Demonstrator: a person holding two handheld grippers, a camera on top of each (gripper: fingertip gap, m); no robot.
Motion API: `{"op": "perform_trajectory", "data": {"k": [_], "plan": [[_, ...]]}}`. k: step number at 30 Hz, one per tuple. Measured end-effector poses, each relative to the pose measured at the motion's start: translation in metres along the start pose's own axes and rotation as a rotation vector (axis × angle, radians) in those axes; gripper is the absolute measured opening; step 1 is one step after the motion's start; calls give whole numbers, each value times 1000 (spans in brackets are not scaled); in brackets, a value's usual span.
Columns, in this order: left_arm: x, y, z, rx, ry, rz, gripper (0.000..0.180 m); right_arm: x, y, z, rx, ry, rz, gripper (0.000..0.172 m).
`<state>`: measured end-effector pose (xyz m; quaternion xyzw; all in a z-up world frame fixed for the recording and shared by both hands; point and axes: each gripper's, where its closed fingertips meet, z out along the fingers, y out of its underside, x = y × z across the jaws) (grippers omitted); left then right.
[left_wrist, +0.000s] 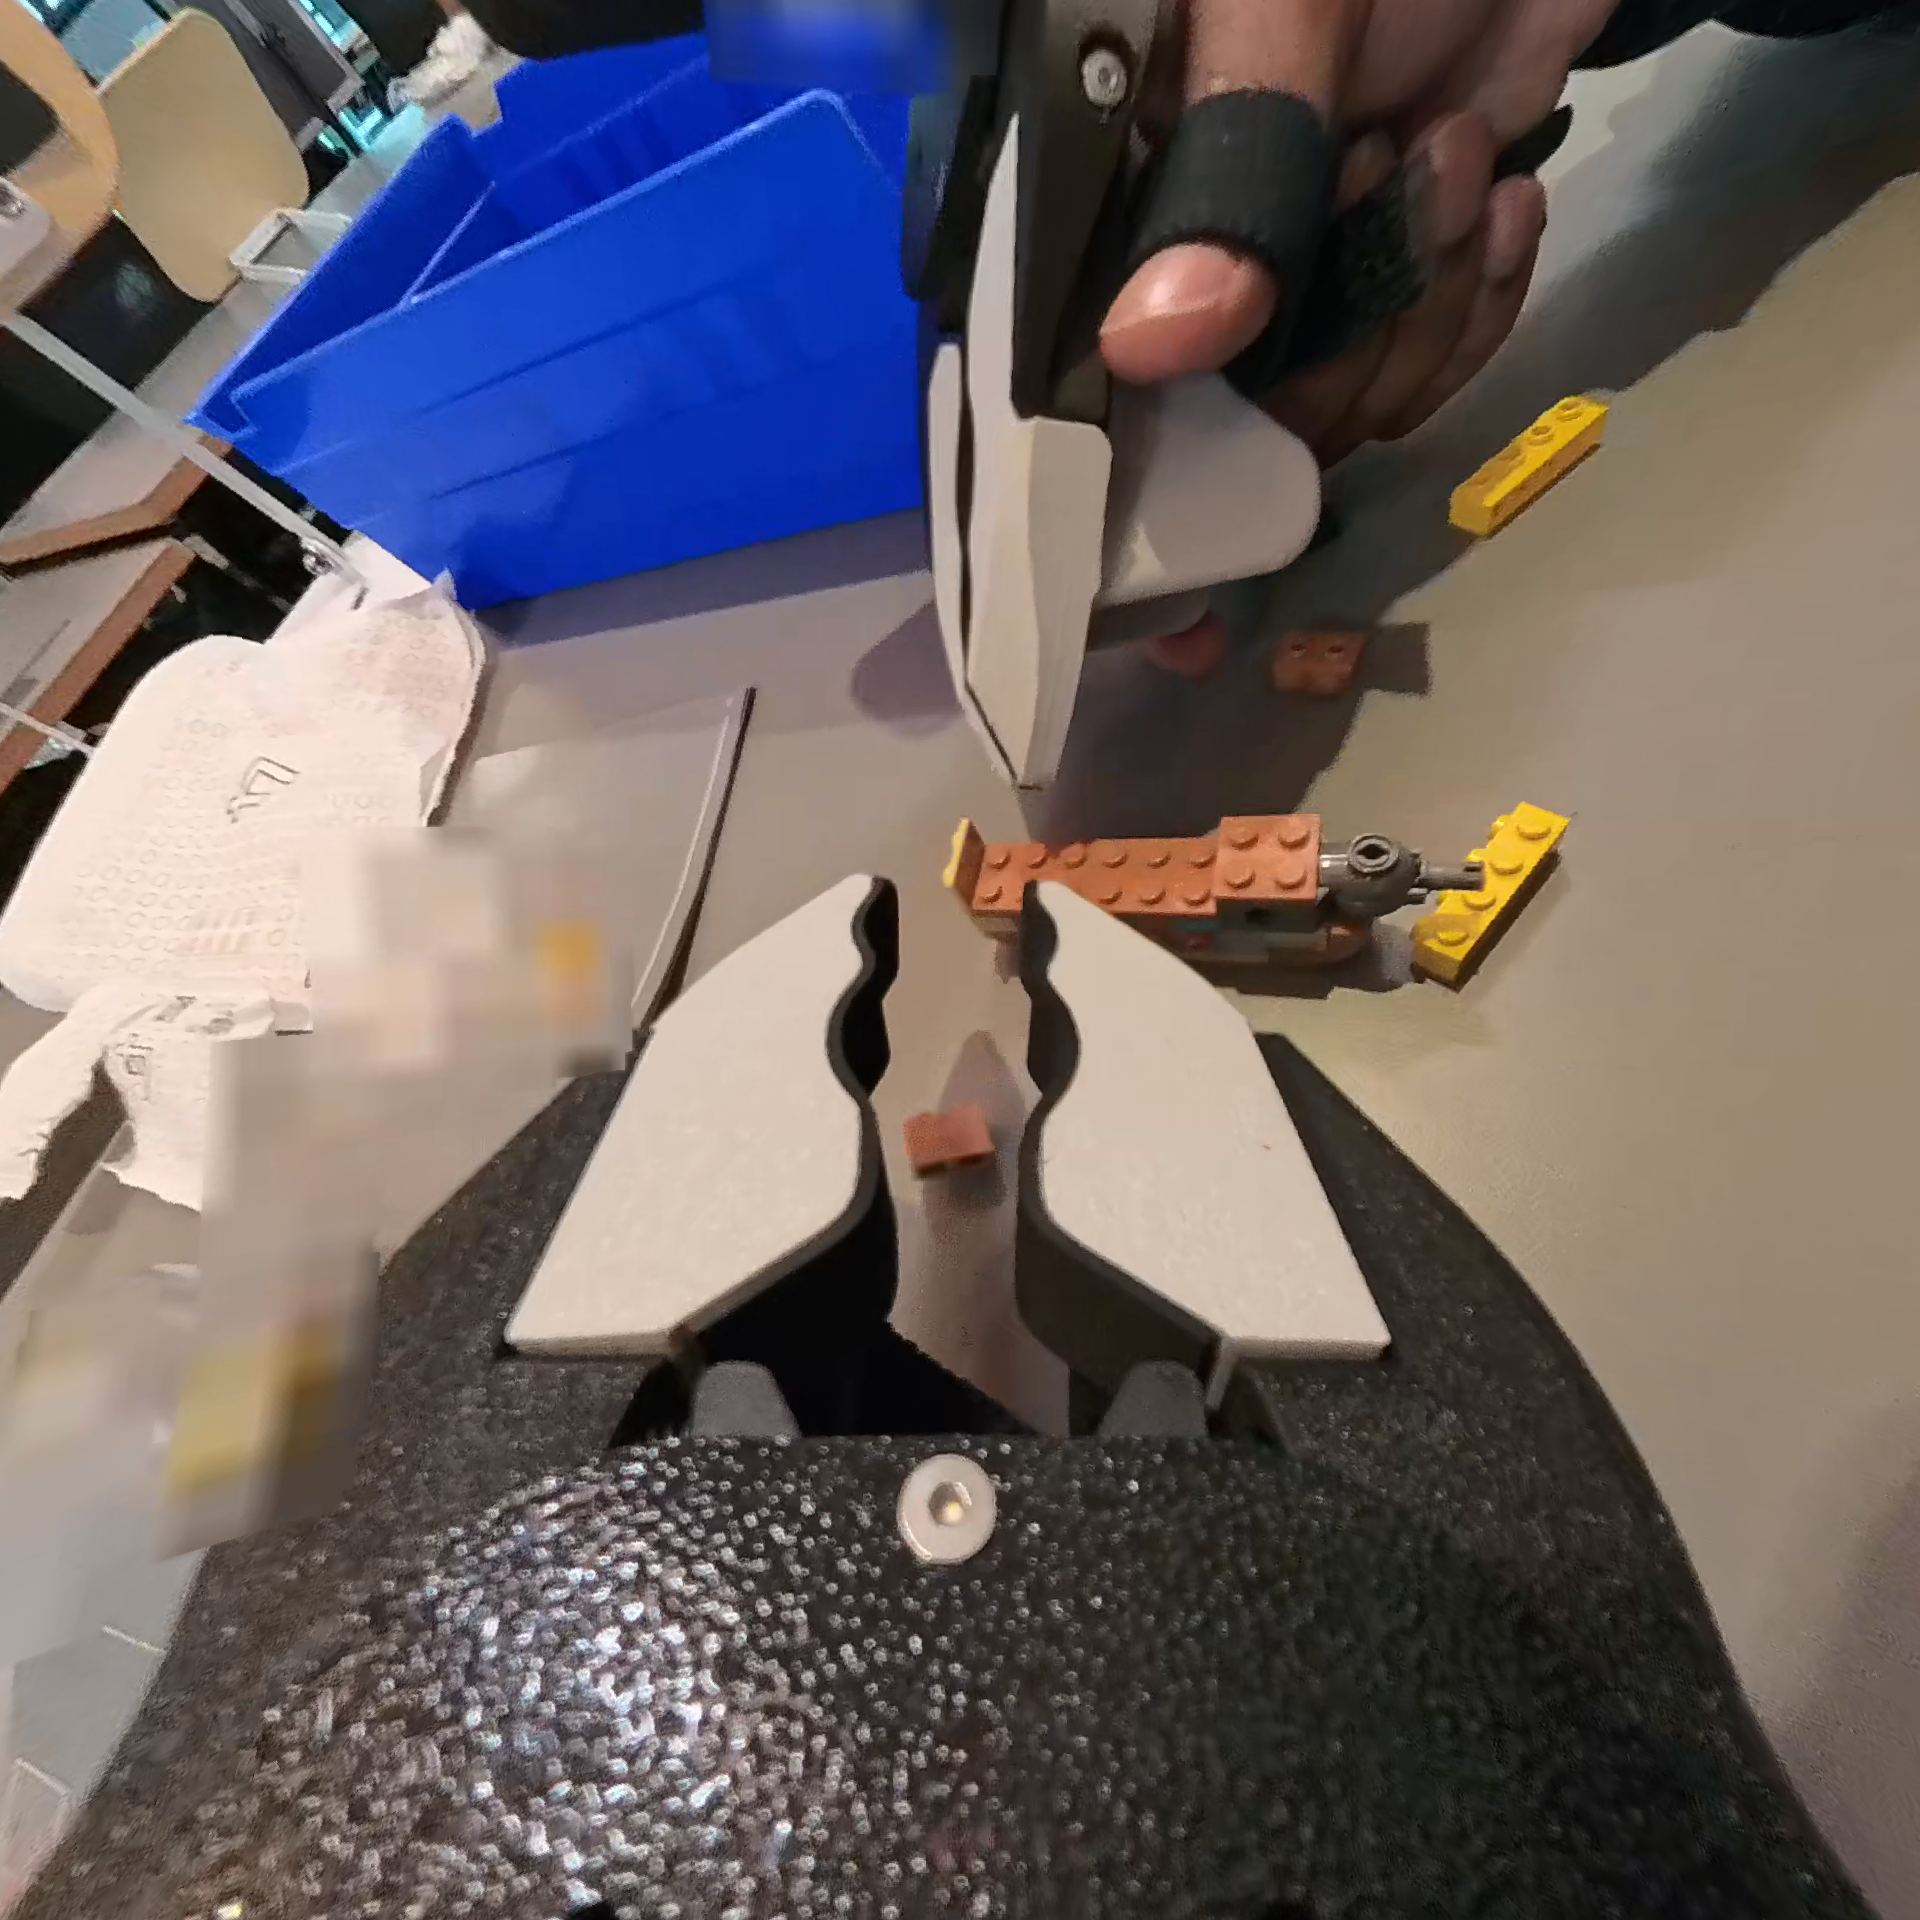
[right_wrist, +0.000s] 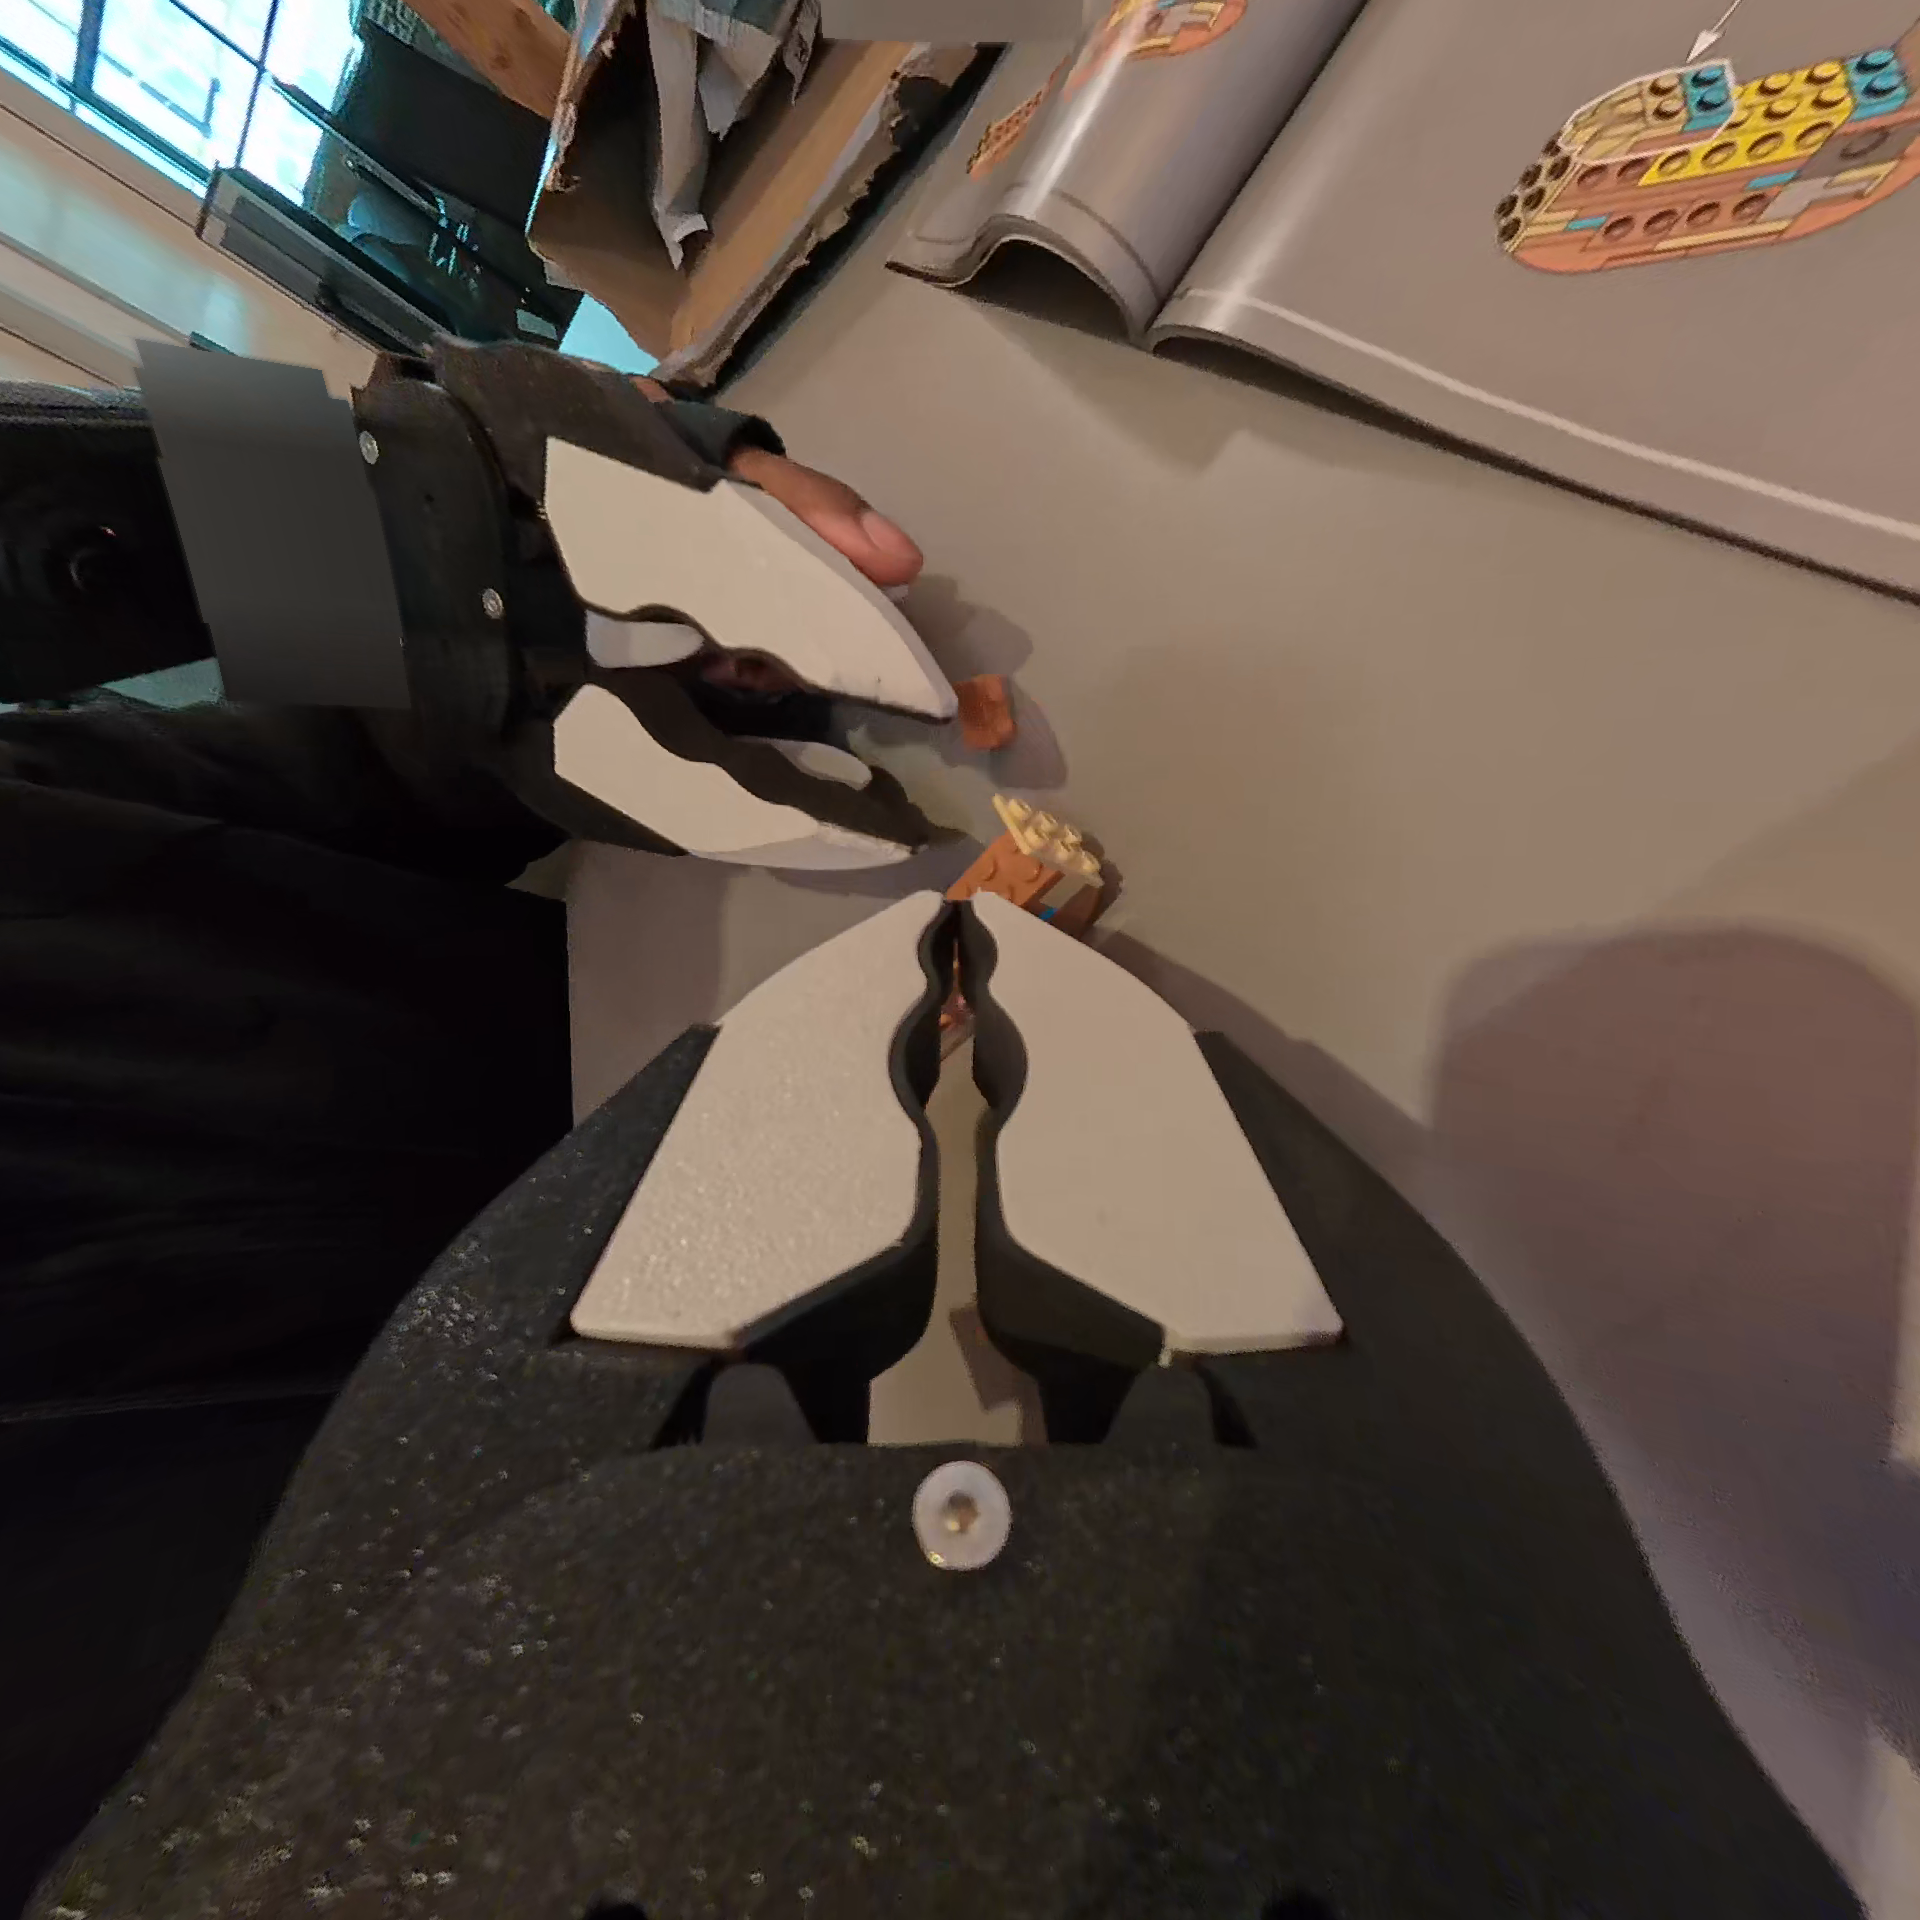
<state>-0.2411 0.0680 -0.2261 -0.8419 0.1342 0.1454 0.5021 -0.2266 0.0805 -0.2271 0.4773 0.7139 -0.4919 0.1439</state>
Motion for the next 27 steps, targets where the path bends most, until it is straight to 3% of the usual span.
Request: {"op": "perform_trajectory", "data": {"k": [5, 10, 12, 16, 22, 27], "plan": [[-15, 13, -18, -47, -2, 22, 29, 3, 0, -2, -1, 33, -36, 0], [-23, 37, -39, -132, 100, -112, 28, 3, -1, -3, 2, 56, -76, 0], [-20, 46, -38, -178, 135, -185, 27, 3, 0, -2, -4, 56, -82, 0], [-10, 62, -29, -279, 152, -179, 27, 2, 2, 0, -16, 61, -99, 0], [-6, 56, -20, -257, 174, -141, 23, -4, 4, 2, -26, 51, -130, 1], [0, 51, -19, -227, 260, -261, 17, -17, 1, 2, 1, 25, -222, 4]]}}
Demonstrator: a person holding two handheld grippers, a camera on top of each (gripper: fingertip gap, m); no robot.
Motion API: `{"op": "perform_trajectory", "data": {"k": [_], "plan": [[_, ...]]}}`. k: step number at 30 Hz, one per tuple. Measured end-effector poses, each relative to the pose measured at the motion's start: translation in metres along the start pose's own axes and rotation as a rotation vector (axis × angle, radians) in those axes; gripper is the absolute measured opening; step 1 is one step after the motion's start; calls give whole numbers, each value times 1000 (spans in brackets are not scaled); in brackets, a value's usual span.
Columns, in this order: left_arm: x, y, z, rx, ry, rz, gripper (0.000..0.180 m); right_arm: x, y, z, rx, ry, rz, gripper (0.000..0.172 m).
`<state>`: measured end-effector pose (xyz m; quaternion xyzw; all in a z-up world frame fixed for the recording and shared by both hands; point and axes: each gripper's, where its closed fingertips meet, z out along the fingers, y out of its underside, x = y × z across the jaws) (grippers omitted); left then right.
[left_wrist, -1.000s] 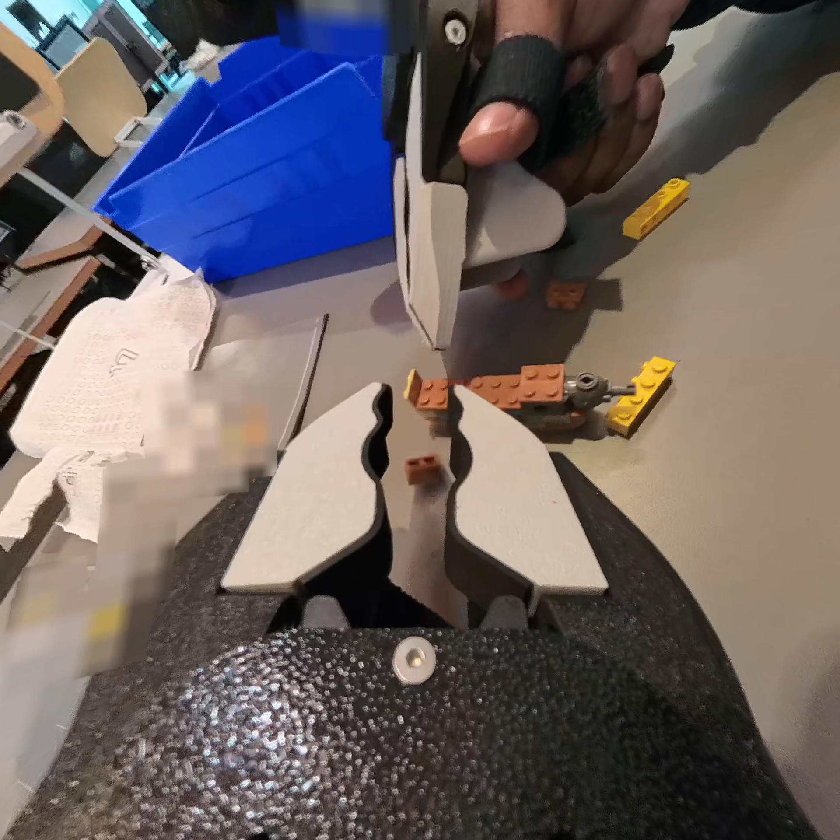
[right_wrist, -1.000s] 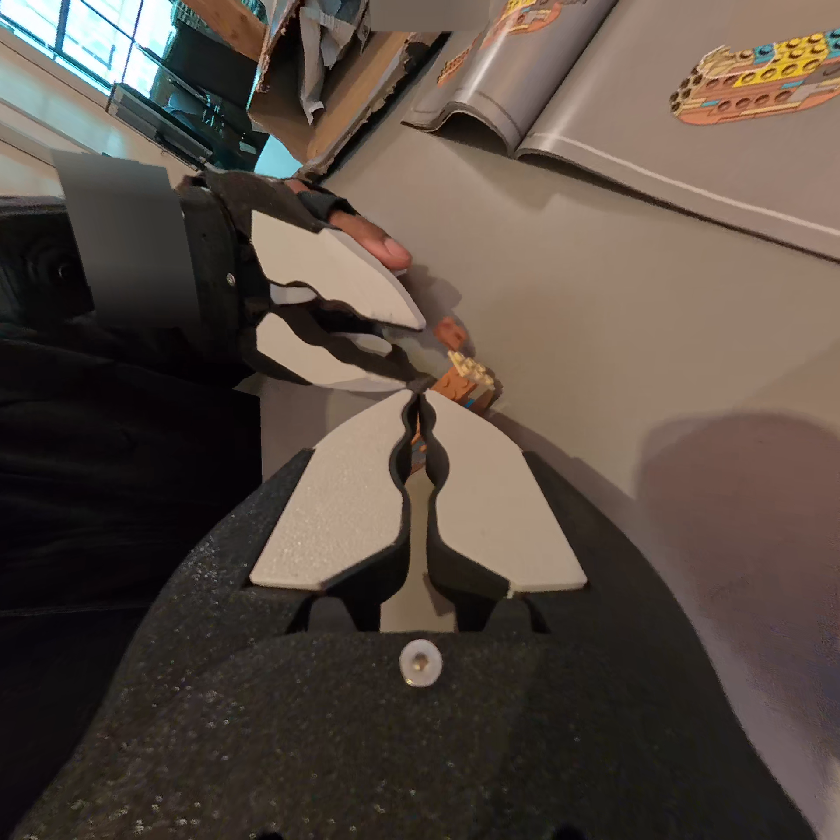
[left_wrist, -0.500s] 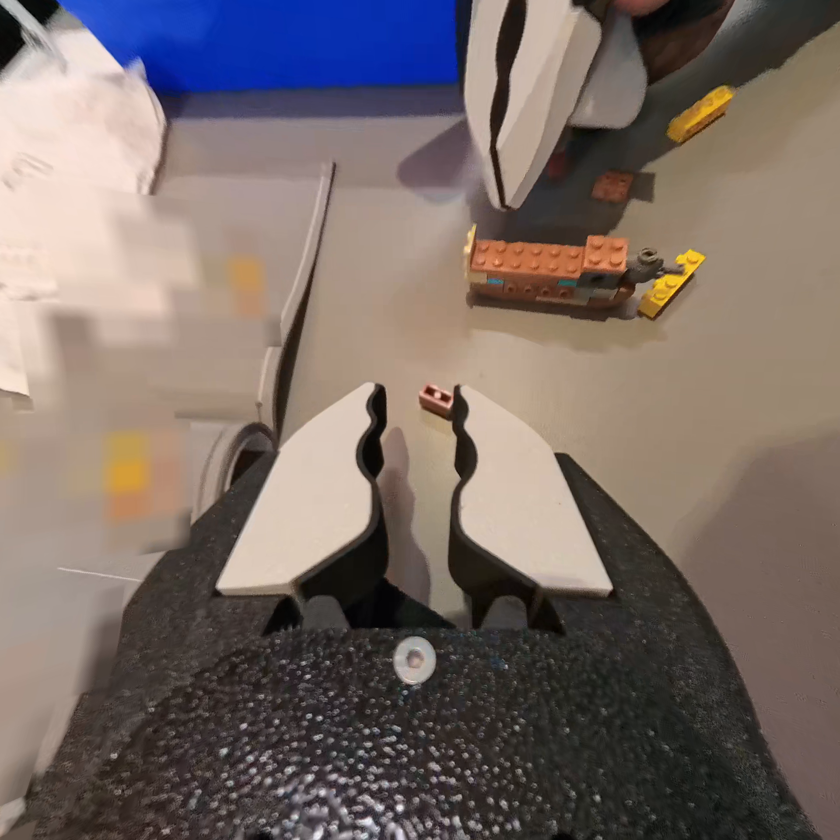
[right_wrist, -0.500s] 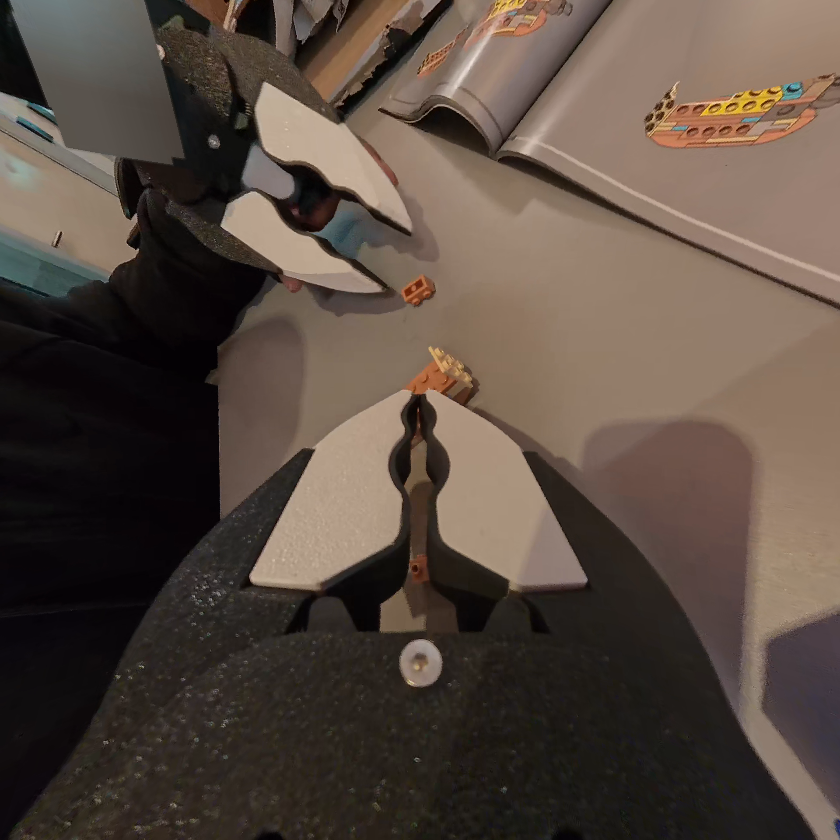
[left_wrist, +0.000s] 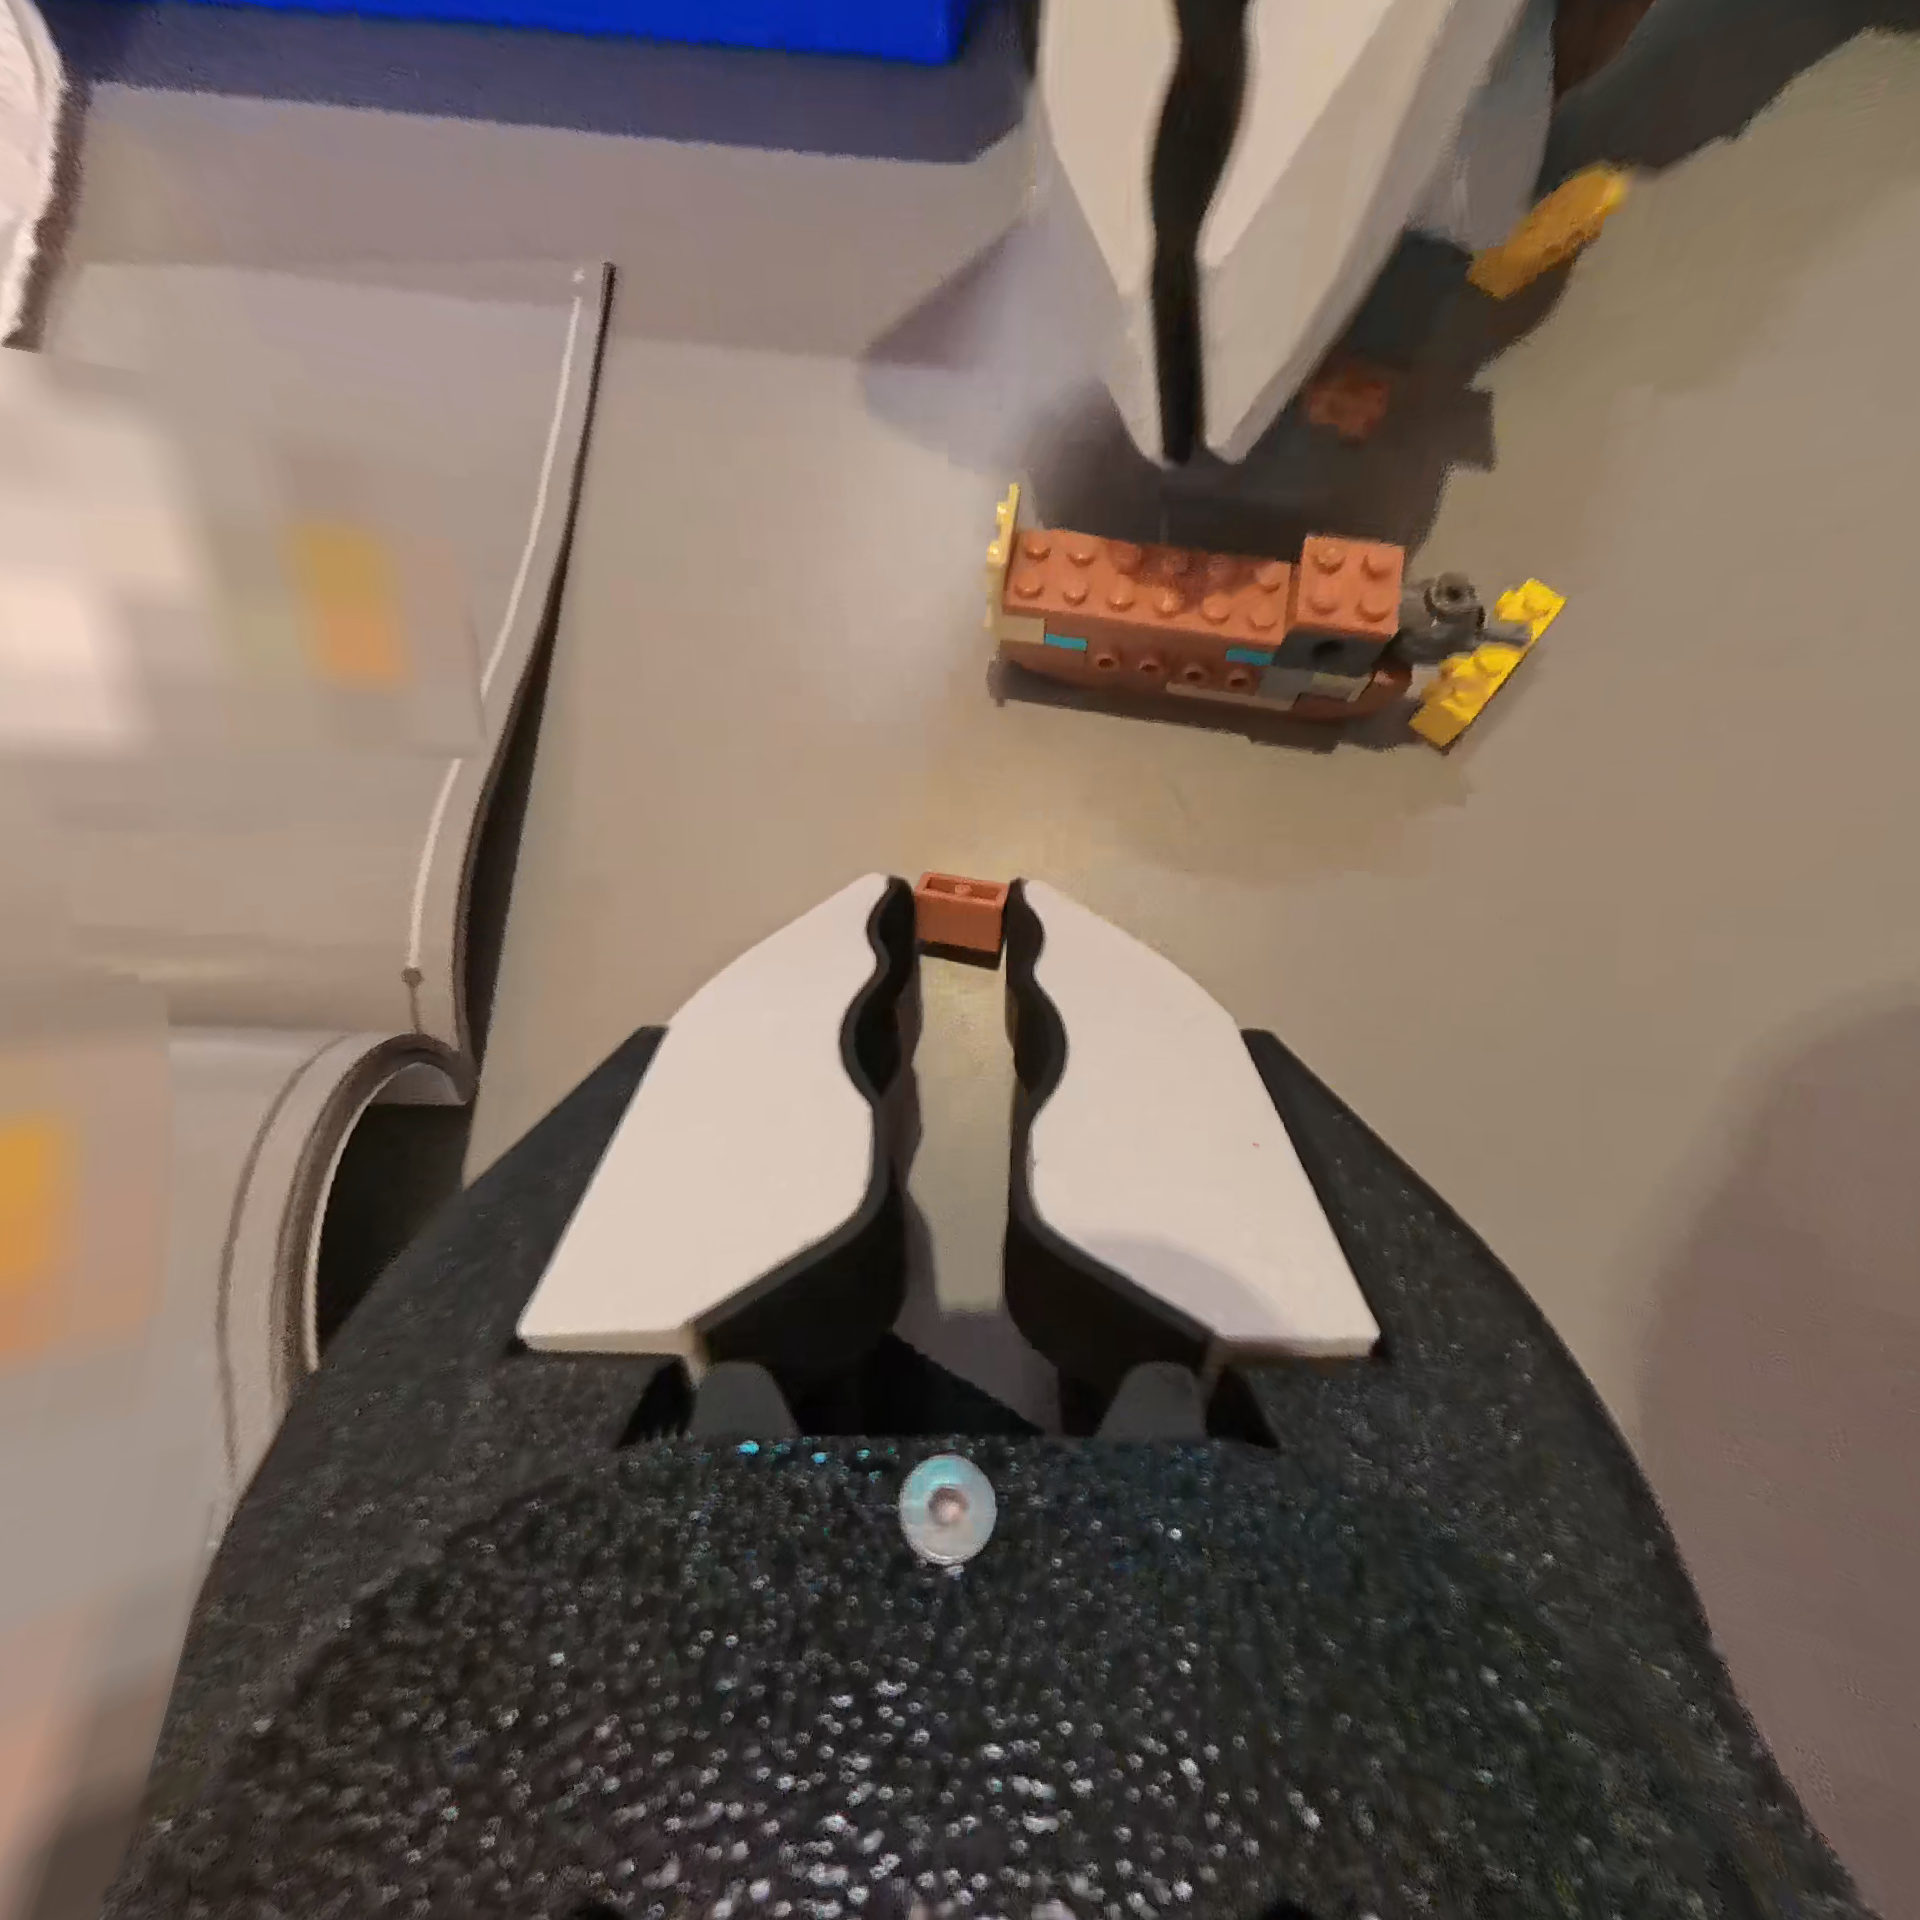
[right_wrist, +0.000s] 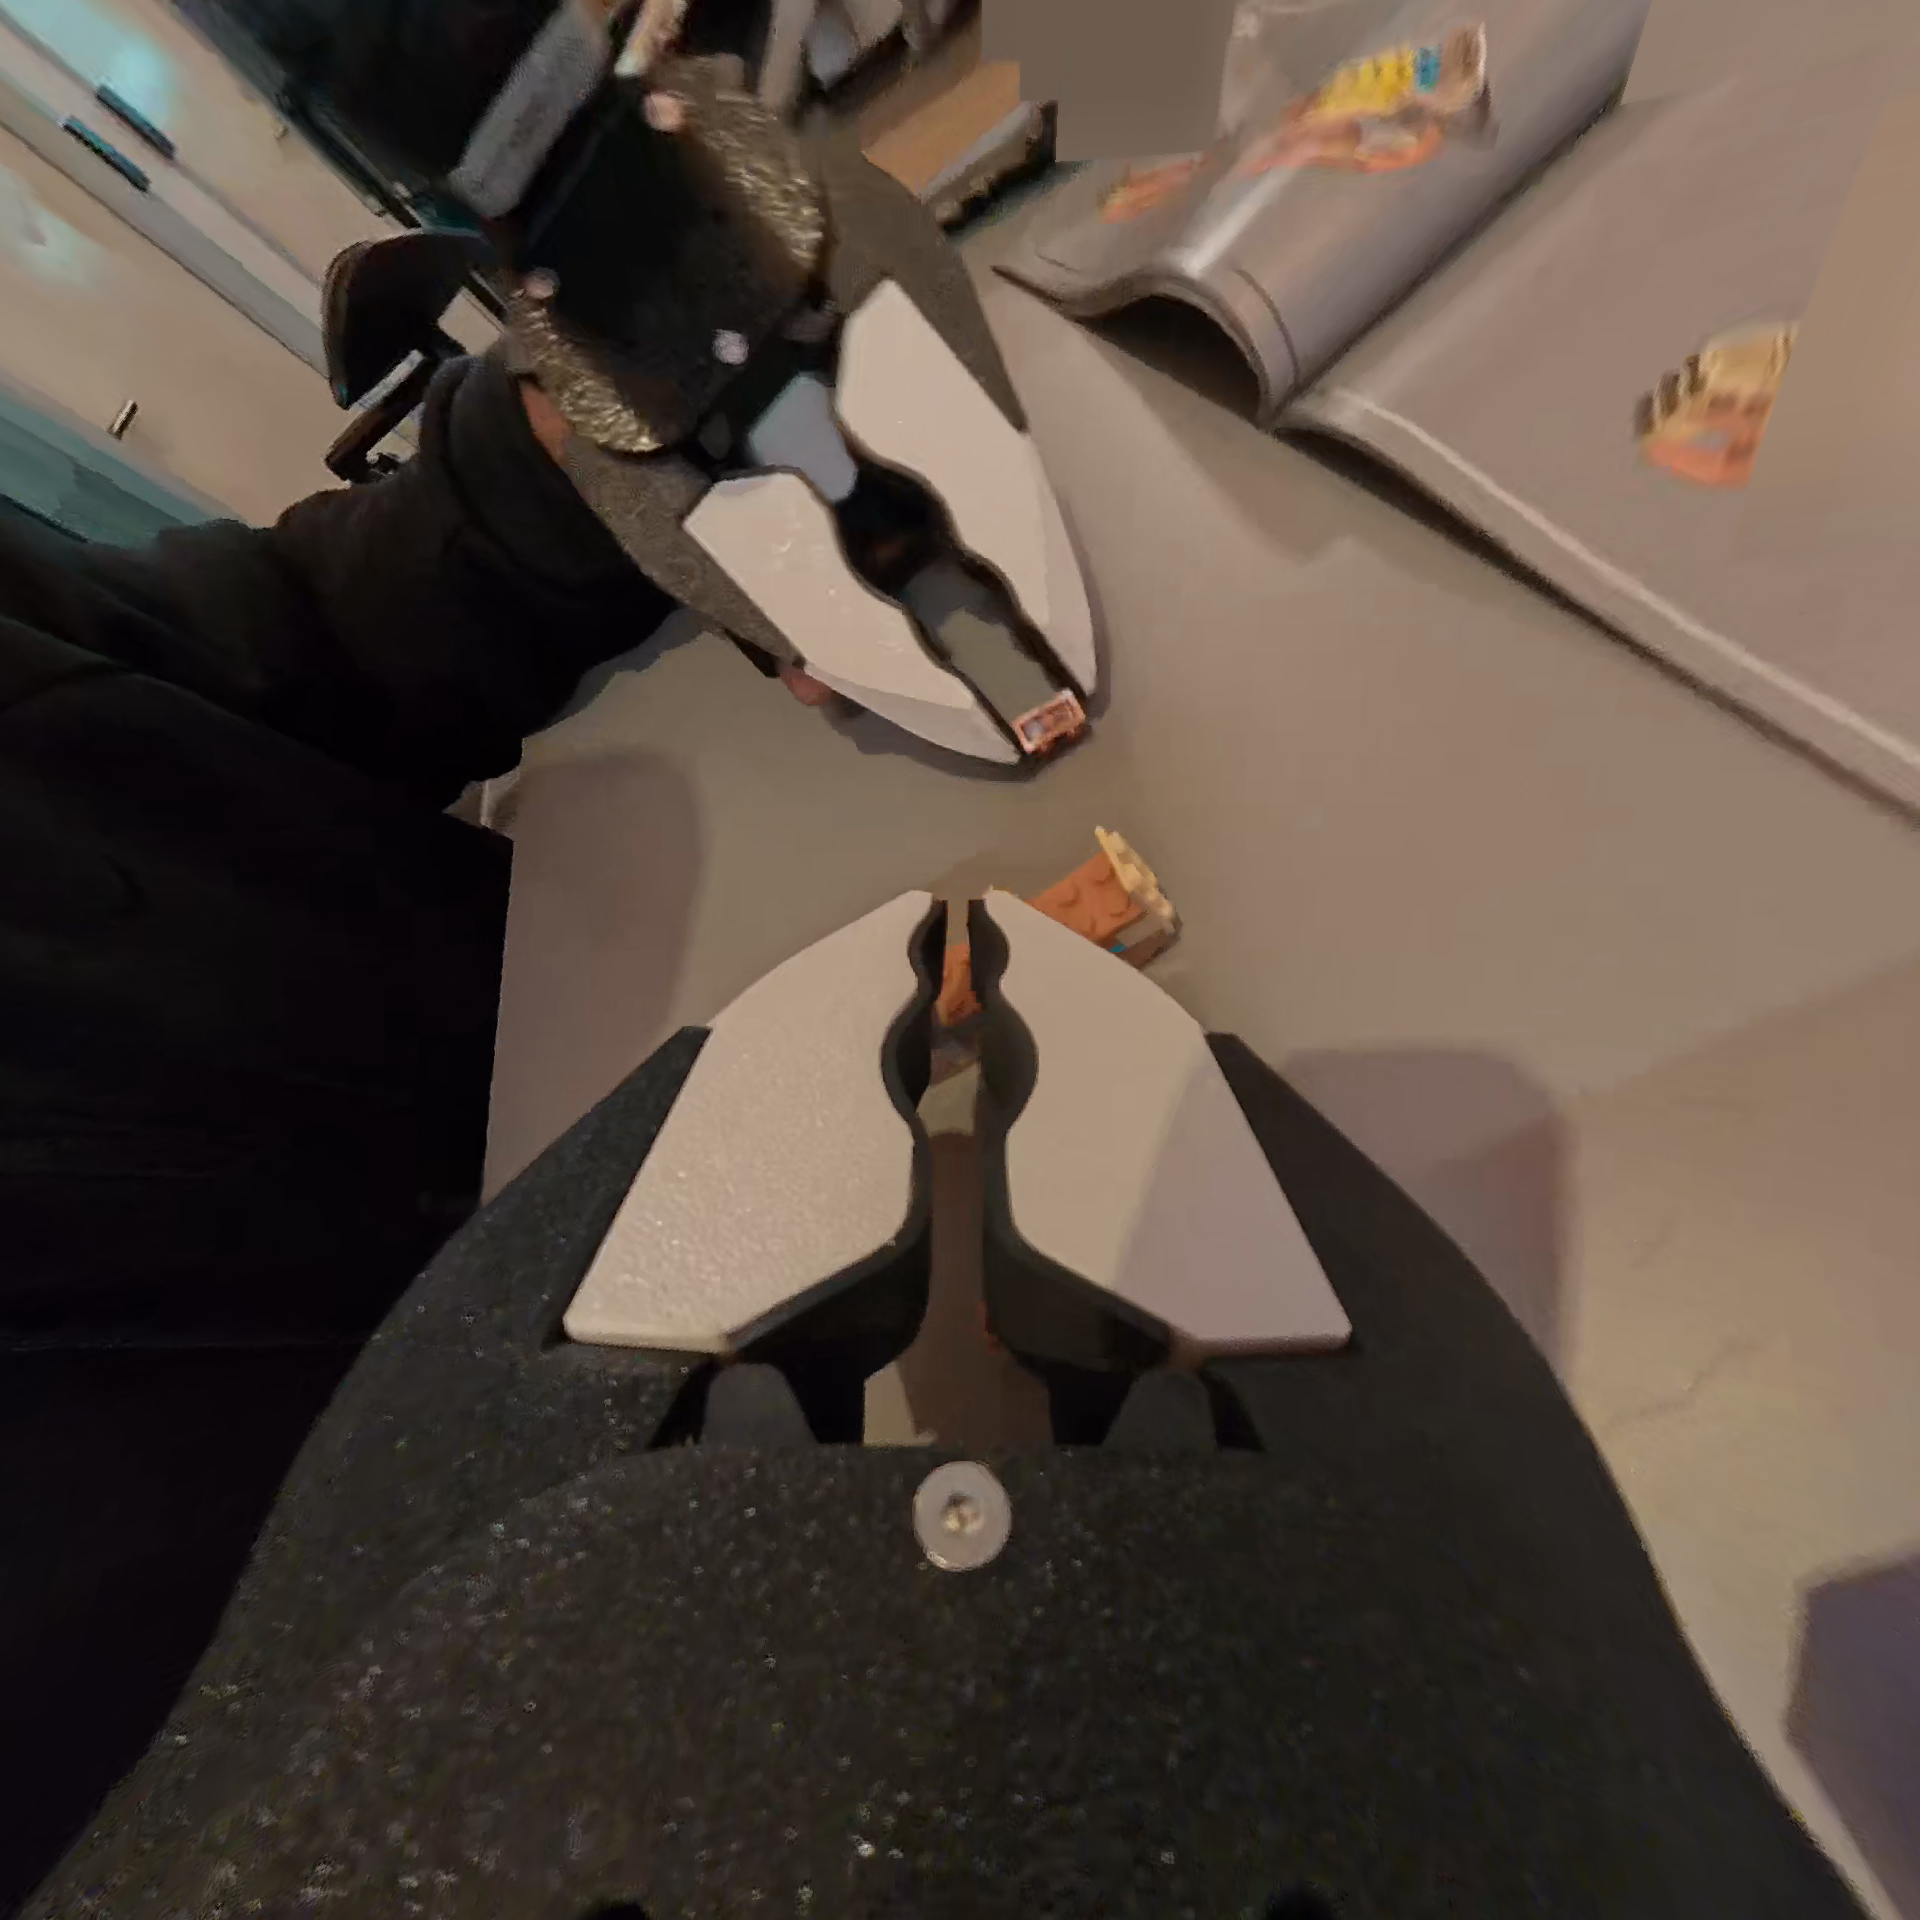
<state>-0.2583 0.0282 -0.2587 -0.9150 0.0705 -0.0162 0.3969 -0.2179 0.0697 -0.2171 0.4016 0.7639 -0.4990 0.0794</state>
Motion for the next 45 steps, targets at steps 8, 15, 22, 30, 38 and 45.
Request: {"op": "perform_trajectory", "data": {"k": [8, 15, 22, 30, 38, 45], "plan": [[13, -87, -26, 519, 428, -706, 16, -3, -47, -38, 308, 385, -789, 8], [31, -111, -22, 607, 612, -869, 16, -24, -35, -34, 253, 527, -1197, 25], [41, -115, -19, 600, 642, -820, 17, -21, -34, -27, 240, 546, -1110, 12], [27, -102, -34, 618, 80, 35, 26, -32, -36, -27, 308, -22, -189, 12], [44, -103, -25, 624, -147, 493, 30, -41, -22, -18, 233, -300, 168, 12], [52, -99, -17, 582, -210, 631, 17, -51, -17, -14, 197, -358, 186, 13]]}}
